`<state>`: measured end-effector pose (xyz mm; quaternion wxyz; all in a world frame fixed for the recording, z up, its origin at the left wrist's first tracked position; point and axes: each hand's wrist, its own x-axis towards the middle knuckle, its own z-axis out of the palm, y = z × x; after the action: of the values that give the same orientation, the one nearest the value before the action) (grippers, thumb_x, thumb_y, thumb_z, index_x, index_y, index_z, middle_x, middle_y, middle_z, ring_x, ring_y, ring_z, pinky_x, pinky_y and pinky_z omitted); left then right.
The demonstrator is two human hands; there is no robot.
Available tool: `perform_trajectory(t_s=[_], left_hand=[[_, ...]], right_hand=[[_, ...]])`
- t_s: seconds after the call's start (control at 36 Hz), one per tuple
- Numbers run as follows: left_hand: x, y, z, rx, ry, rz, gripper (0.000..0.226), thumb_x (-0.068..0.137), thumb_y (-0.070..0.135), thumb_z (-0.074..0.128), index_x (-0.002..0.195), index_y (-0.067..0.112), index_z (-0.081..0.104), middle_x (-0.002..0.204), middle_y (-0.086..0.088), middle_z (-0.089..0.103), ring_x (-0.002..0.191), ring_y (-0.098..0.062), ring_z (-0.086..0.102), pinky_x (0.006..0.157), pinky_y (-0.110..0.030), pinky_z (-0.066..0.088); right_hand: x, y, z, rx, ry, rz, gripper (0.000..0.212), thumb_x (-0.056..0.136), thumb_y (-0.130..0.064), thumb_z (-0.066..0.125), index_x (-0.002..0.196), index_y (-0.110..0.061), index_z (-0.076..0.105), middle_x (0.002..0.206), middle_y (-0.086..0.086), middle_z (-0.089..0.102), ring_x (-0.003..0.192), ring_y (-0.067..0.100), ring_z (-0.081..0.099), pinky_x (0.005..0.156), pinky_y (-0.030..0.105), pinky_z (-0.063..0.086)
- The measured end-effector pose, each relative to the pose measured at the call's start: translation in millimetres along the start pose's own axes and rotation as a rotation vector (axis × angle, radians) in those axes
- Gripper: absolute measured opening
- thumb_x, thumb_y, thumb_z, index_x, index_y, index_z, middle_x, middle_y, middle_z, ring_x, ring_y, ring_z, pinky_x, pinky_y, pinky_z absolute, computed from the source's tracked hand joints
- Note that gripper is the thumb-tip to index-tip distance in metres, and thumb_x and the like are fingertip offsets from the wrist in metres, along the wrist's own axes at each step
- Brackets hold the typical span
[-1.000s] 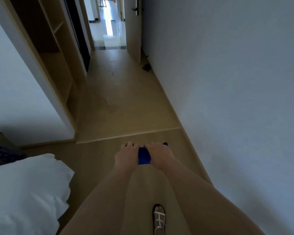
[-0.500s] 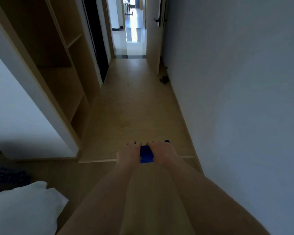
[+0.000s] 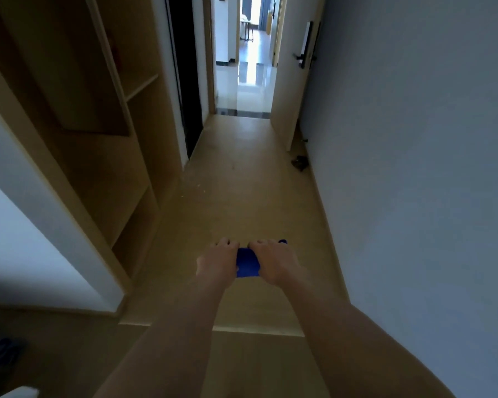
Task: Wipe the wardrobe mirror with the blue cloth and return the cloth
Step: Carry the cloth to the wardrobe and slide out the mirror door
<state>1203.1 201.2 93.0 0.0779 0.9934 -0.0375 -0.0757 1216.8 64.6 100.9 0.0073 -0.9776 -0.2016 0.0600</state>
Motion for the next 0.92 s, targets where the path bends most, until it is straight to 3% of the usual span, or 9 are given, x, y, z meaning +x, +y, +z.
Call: perform_trajectory(t_s=[0.11,0.25,0.39,0.58,0.92], left_hand=[[56,-12,-17,0.006,0.001,-0.022,0.028,0.09,0.023,0.058,0.116,0.021,0.048,0.12,0.0,0.048,0.108,-0.022,0.05,0.064,-0.033,0.043],[118,-29,-27,0.006,-0.001,-0.049,0.03,0.089,0.024,0.058,0.117,0.021,0.048,0.119,0.0,0.047,0.108,-0.022,0.05,0.067,-0.034,0.05],[185,-45,-33,-0.005,0.012,-0.096,0.034,0.089,0.025,0.059,0.12,0.021,0.047,0.122,0.0,0.045,0.111,-0.022,0.049,0.066,-0.034,0.046],[299,-54,-49,-0.022,0.03,-0.217,0.035,0.087,0.02,0.06,0.119,0.022,0.048,0.125,0.001,0.043,0.111,-0.02,0.049,0.076,-0.039,0.055],[477,-60,-90,-0.054,-0.006,-0.346,0.036,0.089,0.026,0.058,0.122,0.023,0.045,0.134,0.001,0.039,0.119,-0.023,0.044,0.079,-0.039,0.053]], right_hand=[[59,14,-12,-0.001,0.01,-0.016,0.034,0.087,-0.008,0.051,0.12,-0.018,0.049,0.118,0.003,0.058,0.105,0.024,0.055,0.077,0.033,0.04],[128,30,-19,-0.003,0.018,-0.049,0.034,0.085,-0.008,0.053,0.118,-0.018,0.05,0.117,0.002,0.057,0.106,0.024,0.055,0.078,0.032,0.037],[200,49,-21,-0.033,0.011,-0.093,0.036,0.086,-0.011,0.055,0.121,-0.019,0.049,0.119,0.002,0.057,0.109,0.023,0.054,0.083,0.034,0.04],[321,92,-36,-0.065,-0.02,-0.188,0.037,0.088,-0.014,0.055,0.124,-0.016,0.047,0.123,0.005,0.056,0.113,0.026,0.053,0.088,0.036,0.042],[504,167,-75,-0.052,-0.065,-0.302,0.037,0.084,-0.013,0.059,0.118,-0.018,0.049,0.118,0.004,0.058,0.111,0.026,0.053,0.087,0.036,0.039]])
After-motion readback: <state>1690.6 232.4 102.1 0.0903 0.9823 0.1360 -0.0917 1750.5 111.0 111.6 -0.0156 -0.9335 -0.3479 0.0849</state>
